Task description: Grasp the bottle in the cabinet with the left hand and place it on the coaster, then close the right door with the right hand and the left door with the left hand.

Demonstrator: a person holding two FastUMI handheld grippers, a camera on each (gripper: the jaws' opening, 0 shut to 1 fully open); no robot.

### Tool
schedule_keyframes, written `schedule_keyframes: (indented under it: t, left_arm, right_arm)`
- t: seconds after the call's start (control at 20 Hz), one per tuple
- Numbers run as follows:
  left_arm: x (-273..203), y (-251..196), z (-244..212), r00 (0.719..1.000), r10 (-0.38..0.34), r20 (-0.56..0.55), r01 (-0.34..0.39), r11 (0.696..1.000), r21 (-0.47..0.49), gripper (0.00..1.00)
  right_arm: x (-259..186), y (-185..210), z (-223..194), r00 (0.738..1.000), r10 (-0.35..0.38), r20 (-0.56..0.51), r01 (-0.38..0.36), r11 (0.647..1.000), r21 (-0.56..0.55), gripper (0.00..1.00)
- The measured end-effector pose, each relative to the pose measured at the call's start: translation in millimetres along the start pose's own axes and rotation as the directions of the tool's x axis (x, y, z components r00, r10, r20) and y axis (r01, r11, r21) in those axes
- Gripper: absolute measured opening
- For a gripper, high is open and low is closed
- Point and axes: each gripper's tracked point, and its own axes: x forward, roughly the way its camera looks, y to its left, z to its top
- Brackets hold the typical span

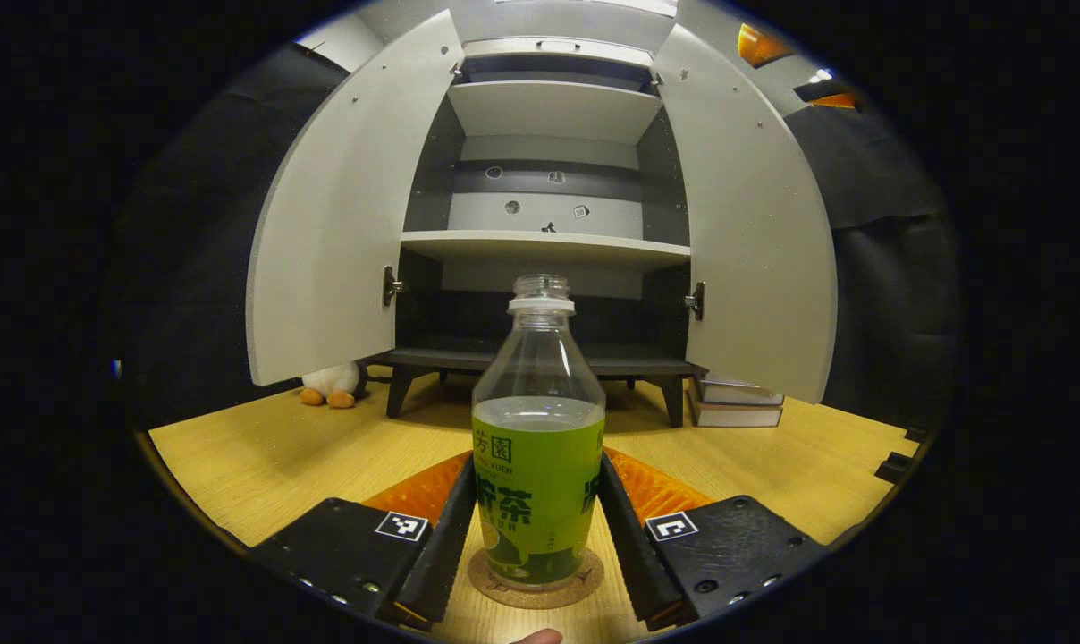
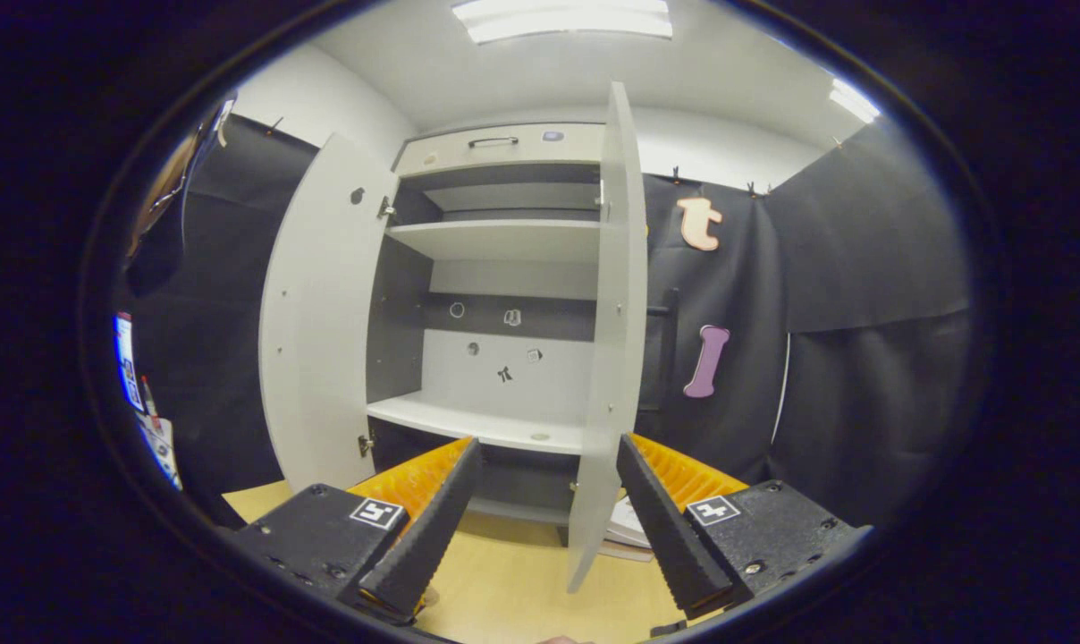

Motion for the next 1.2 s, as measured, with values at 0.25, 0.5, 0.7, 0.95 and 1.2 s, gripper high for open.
schedule_keyframes:
  t: [0.25, 0.5, 0.7, 0.95, 1.2]
  left_arm:
    - [-5.4, -9.9, -4.5, 0.999, -0.048, 0.003, 0.048, 0.999, 0.003, 0.76]
    - [-10.9, -12.6, 4.0, 0.996, -0.087, -0.004, 0.087, 0.996, 0.033, 0.96]
    - [-17.8, -5.8, 35.8, 0.995, -0.096, 0.016, 0.096, 0.995, 0.022, 0.96]
    - [-32.2, -4.3, 98.9, 0.991, -0.125, 0.05, 0.125, 0.992, 0.007, 0.96]
    - [-46.5, -7.2, 176.1, 0.985, -0.148, 0.089, 0.151, 0.988, -0.036, 0.95]
  right_arm:
    - [-5.0, 1.9, 1.3, 1.0, 0.001, 0.001, -0.001, 1.0, 0.029, 1.0]
    - [-7.2, -11.8, -7.1, 1.0, -0.021, -0.006, 0.021, 0.996, 0.083, 1.0]
    - [-12.9, -24.9, -14.3, 0.999, -0.045, 0.008, 0.044, 0.991, 0.129, 1.0]
    - [-23.5, -49.8, -20.3, 0.995, -0.101, 0.025, 0.095, 0.982, 0.163, 1.0]
    - [-28.9, -68.0, -31.3, 0.985, -0.167, 0.052, 0.155, 0.971, 0.182, 1.0]
